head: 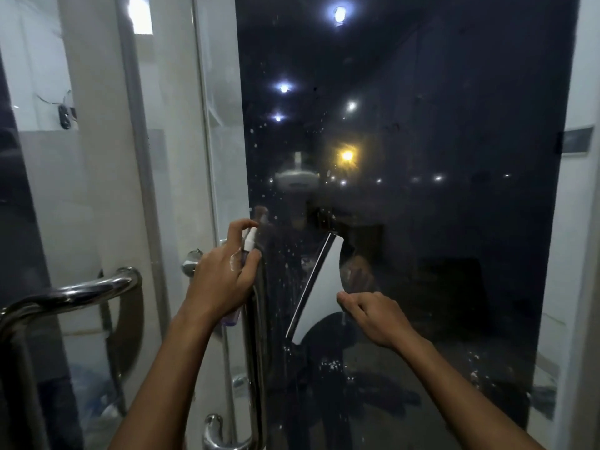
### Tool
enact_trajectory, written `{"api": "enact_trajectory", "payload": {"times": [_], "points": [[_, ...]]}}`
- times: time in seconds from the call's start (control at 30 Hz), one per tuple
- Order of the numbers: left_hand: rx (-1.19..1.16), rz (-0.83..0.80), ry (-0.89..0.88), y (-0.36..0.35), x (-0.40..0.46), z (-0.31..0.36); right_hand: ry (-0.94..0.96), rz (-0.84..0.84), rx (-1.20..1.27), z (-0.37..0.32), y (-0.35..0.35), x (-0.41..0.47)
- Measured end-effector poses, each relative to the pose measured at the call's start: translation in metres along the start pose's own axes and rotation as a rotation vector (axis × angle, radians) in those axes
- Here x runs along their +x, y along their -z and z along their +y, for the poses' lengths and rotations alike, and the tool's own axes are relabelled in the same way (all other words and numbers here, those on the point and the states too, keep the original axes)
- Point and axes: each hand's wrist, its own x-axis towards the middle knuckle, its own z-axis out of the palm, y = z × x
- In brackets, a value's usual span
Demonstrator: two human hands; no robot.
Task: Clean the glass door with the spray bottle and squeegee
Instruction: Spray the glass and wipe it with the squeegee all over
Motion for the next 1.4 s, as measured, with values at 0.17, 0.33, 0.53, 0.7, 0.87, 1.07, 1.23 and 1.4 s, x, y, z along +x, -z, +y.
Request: {"api": "enact_trajectory", "payload": {"times": [0.17,0.33,0.53,0.7,0.87,1.07,1.23,1.4], "points": [[0.088,-0.035,-0.014,0.010,-0.007,0.011,0.027,0.014,0.035,-0.019,-0.003,-0.006],[0.095,-0.067,0.050,0.017,-0.010,0.025,0.053,0.002,0.086,-0.021,0.000,-0.017],[0.091,-0.044,0.073,0.026,-0.021,0.047,0.069,-0.017,0.129,-0.007,0.012,-0.036],[0.074,-0.047,0.102,0.034,-0.033,0.064,0.106,-0.023,0.166,-0.003,0.022,-0.047],[0.100,-0.078,0.127,0.039,-0.038,0.076,0.109,-0.045,0.193,-0.011,0.023,-0.056],[0.087,-0.151,0.150,0.051,-0.028,0.071,0.092,-0.031,0.208,-0.015,0.032,-0.057],[0.113,-0.127,0.128,0.055,-0.036,0.063,0.049,-0.021,0.189,-0.028,0.039,-0.051],[0.117,-0.122,0.121,0.051,-0.040,0.064,0.003,-0.028,0.194,-0.037,0.037,-0.059]]}}
